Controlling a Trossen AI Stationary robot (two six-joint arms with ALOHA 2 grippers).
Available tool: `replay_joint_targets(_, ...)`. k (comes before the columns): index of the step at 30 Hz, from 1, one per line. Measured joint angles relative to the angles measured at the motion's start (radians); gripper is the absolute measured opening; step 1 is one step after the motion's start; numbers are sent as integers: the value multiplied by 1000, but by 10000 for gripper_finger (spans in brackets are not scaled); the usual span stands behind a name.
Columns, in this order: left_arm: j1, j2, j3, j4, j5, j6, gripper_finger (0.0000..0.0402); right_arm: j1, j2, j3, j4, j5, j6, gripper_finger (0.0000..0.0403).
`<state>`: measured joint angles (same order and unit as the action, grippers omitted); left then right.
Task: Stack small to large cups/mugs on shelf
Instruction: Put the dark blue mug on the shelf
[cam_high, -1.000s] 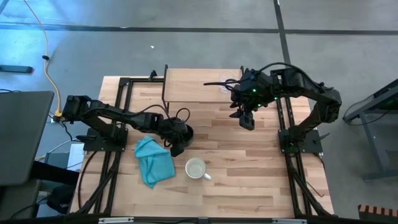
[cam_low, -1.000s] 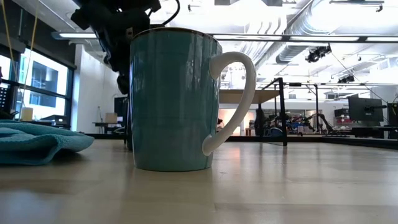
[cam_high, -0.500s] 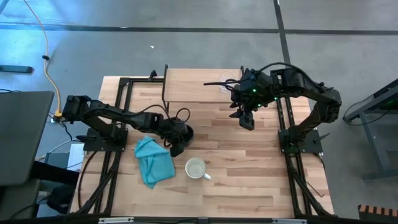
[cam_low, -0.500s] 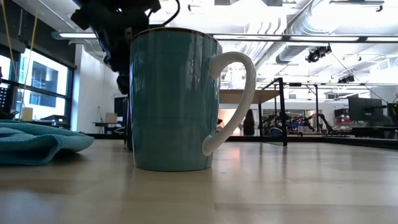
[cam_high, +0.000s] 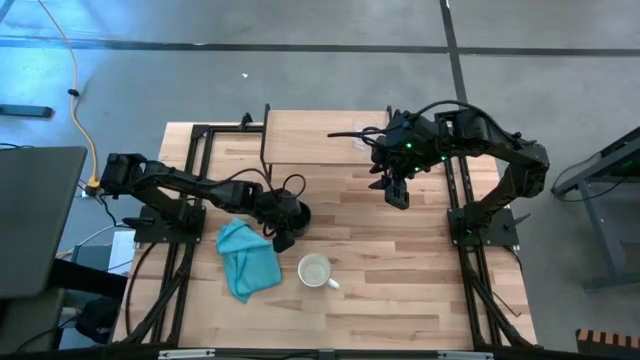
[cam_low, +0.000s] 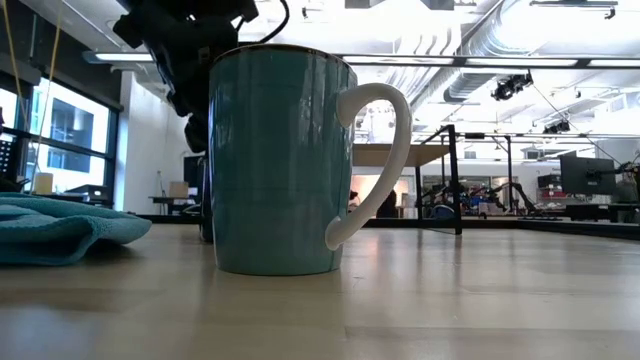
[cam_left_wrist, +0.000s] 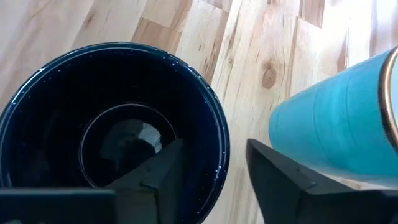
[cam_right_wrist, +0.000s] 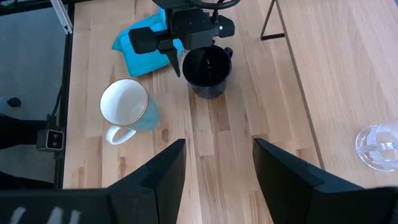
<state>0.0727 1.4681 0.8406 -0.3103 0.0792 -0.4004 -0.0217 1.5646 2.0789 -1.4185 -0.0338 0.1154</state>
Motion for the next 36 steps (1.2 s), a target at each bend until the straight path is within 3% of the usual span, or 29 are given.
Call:
replay_joint_targets(7, 0, 0, 0, -27, 9, 21, 199, 0, 0, 0, 0, 0, 0, 179)
replay_joint_targets(27, 0, -87, 0, -73, 4, 129, 189, 0, 0, 0, 0, 0, 0, 179)
replay_joint_targets(36, 0, -118, 0, -147, -151, 239, 189, 0, 0, 0, 1, 0, 0, 179)
